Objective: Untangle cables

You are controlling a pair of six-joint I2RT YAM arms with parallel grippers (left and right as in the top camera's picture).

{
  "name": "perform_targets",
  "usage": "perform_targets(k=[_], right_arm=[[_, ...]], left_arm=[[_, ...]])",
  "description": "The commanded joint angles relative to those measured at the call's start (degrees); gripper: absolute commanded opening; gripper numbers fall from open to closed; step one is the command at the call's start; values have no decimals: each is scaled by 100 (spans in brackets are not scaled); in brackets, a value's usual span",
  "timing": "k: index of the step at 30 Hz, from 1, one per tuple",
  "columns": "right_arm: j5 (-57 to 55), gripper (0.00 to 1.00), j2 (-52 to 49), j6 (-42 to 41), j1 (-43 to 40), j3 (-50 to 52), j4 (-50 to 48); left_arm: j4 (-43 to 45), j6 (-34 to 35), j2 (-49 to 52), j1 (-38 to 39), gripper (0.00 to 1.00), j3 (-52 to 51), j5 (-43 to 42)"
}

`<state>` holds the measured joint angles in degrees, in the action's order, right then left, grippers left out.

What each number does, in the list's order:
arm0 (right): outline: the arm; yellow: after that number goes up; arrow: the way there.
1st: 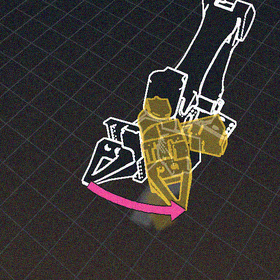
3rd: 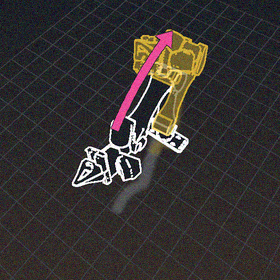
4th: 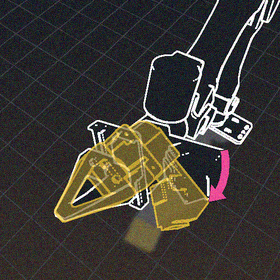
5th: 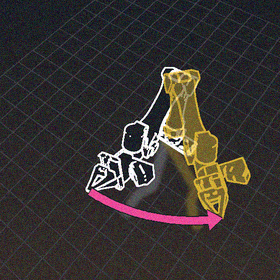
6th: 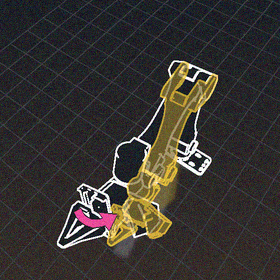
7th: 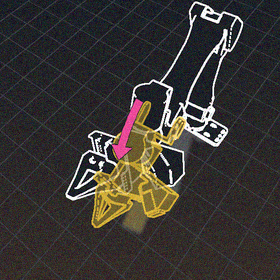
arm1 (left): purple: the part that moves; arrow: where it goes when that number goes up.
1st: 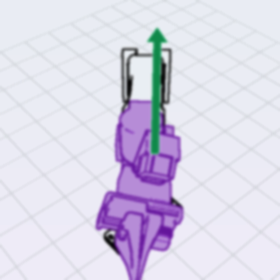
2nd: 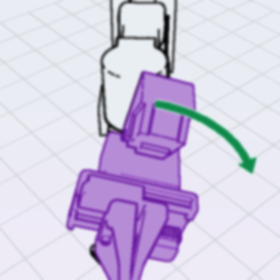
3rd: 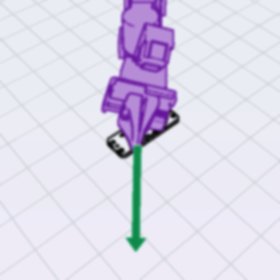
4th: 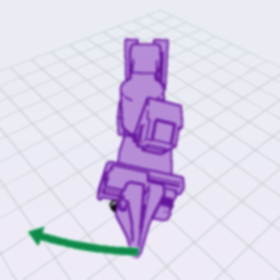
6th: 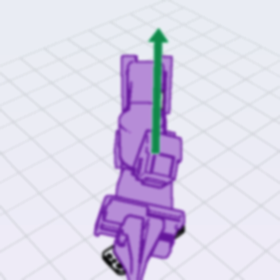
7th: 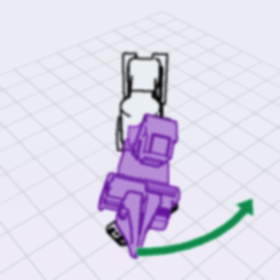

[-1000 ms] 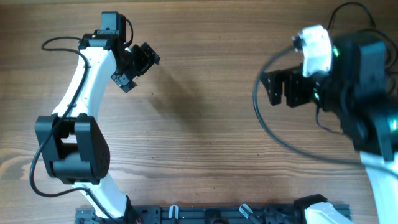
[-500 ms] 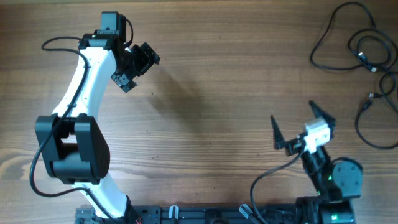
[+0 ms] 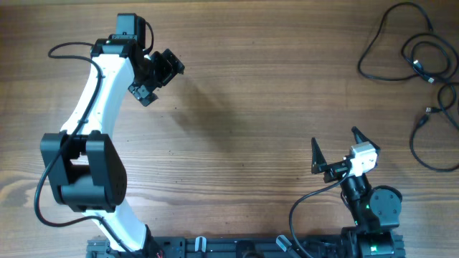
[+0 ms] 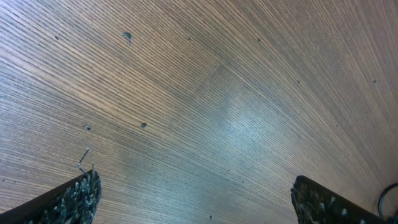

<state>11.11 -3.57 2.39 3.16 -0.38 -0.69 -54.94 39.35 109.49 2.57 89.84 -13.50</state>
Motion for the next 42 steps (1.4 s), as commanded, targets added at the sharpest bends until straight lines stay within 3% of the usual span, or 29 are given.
perform_targets(k=[1, 10, 15, 17, 22, 26, 29, 32, 38, 42], right_arm=[[50, 100, -46, -131, -22, 7, -15], [48, 100, -46, -133, -22, 7, -15], [48, 100, -46, -131, -22, 7, -15], [48, 100, -46, -131, -22, 7, -15], [48, 100, -46, -131, -22, 7, -15], [48, 100, -46, -131, -22, 7, -15], [48, 99, -46, -129, -22, 7, -15], [48, 100, -46, -131, -22, 7, -15], [48, 100, -46, -129, -22, 7, -15], [48, 100, -46, -131, -22, 7, -15]], left_arm=[[0, 13, -96, 4, 100, 15, 33], [0, 9, -96, 4, 100, 15, 37], [-70, -24, -164, 4, 100, 15, 785], [-4, -450, -343, 39, 100, 15, 782], [1320, -1982, -1266, 249, 100, -260, 461], [2750, -2883, -2710, 201, 100, -1746, 35], [4629, -2889, -4242, -61, 100, -3620, -258], [5711, -2848, -5864, -511, 100, -5329, -522], [6341, -3021, -8428, -879, 100, -7401, -424], [6376, -3021, -9248, -879, 100, -8041, -404]])
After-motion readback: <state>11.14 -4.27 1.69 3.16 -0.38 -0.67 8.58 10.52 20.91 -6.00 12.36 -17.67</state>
